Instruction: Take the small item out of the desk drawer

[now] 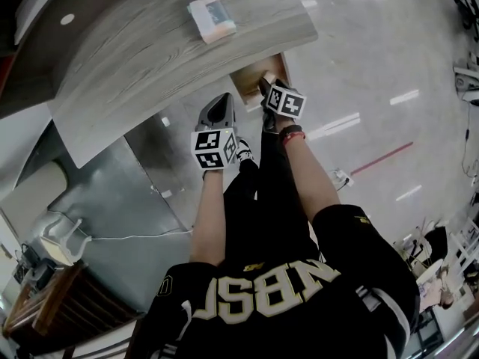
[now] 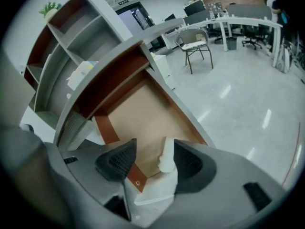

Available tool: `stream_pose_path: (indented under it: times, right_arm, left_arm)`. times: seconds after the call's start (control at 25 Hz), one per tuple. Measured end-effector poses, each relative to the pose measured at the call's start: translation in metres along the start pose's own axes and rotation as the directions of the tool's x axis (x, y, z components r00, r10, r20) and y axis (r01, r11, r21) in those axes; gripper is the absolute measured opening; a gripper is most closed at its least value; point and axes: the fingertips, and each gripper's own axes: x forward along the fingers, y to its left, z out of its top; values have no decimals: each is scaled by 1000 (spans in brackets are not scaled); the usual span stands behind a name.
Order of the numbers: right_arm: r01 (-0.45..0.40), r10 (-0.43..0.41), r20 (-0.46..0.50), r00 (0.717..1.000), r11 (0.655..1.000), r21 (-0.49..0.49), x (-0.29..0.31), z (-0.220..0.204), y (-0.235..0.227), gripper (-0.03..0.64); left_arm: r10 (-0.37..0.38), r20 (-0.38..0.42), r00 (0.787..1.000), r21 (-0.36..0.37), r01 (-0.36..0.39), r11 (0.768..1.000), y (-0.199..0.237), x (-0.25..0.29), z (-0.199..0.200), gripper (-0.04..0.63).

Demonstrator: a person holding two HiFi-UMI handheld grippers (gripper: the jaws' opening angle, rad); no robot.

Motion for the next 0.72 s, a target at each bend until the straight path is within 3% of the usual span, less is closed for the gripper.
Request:
stream_pose_path:
  times: [0.2, 0.48, 0.72]
  right_arm:
    - [56, -55, -15, 998, 995, 85, 20, -4, -14, 215]
    - [134, -131, -30, 991, 985, 113, 41, -11, -28, 213]
    - [213, -211, -35, 977, 968, 129, 53, -12, -40, 165]
  left_arm:
    - [4, -23, 1000, -2, -4, 1000, 5, 4, -9, 12]
    - [22, -39, 999, 0, -22, 1000, 18, 4, -17, 12]
    - [35, -44, 998, -9, -35, 999, 28, 7, -27, 12]
